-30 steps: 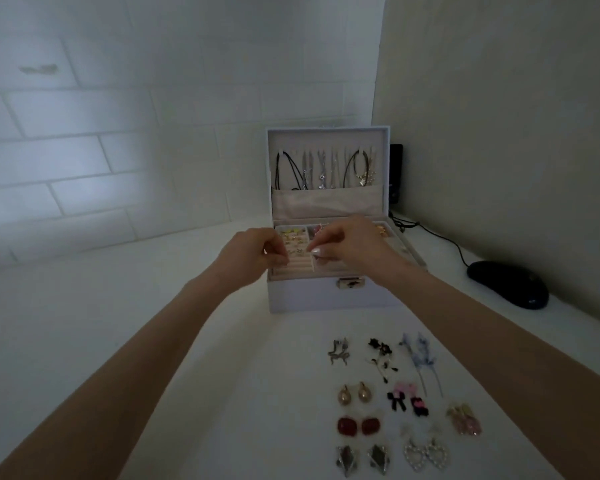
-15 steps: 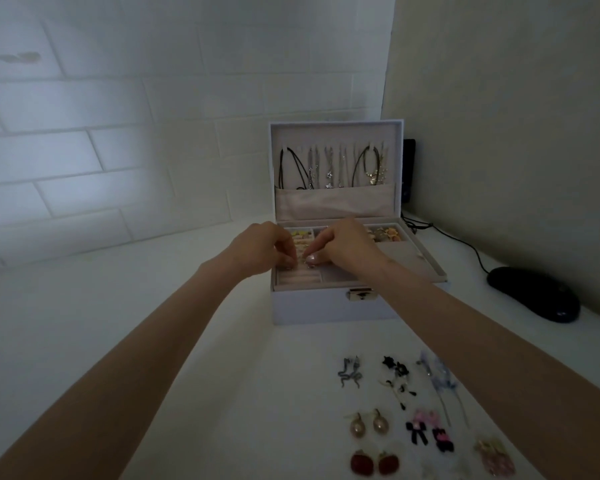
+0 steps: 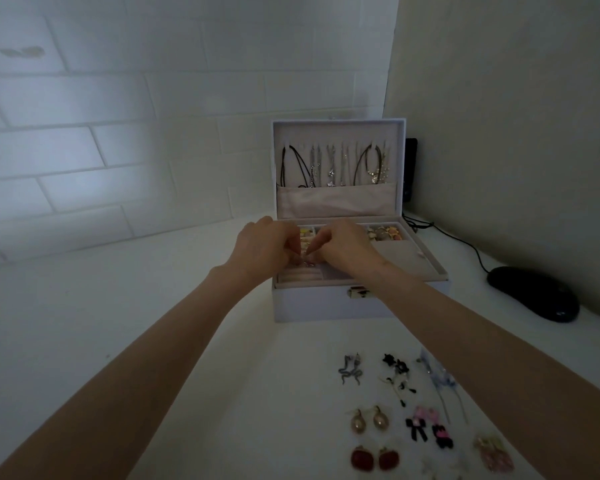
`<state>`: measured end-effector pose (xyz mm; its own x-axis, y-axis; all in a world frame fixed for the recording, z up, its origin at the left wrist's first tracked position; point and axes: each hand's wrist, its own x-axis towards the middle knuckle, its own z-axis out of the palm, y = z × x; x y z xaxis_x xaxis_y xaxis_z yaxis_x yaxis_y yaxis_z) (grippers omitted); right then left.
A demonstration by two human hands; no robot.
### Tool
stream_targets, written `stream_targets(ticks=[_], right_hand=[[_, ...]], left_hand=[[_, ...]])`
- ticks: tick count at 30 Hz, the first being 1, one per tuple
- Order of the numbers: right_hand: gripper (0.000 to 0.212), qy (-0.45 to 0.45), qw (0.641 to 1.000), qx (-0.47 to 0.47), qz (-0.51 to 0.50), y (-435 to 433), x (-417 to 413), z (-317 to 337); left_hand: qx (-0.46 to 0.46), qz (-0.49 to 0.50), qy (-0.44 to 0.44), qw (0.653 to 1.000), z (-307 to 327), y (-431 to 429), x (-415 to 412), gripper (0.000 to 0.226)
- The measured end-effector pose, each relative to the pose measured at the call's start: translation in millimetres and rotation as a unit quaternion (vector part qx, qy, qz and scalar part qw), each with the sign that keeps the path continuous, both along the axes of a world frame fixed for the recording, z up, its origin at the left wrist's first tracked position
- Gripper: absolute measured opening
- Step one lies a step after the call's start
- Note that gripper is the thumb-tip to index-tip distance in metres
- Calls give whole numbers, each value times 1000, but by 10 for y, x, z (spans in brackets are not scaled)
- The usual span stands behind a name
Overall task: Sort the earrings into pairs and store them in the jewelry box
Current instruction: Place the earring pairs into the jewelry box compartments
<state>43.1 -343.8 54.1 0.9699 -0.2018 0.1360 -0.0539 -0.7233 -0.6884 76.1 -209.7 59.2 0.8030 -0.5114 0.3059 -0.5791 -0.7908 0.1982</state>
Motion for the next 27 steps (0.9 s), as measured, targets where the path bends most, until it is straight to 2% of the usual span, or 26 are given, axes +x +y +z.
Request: stream_targets(ticks=[4,9,19,27], right_hand=[[12,-61,998,-13,22,1,-39,-79],[12,-75,994,-36,65,-42,-74,-125],[12,-83,993,-55,62,-49,-51,-133],[12,-112,982,-131,80,-55,-77,-143]], left_hand=[[41,0,-57,998,-31,33,-20,16],[49,-14,-81,995,-73,112,-44,22],[48,-10,-33,998,-56,54,-61,28],[58,-14,-62,996,-21,129,-62,27]])
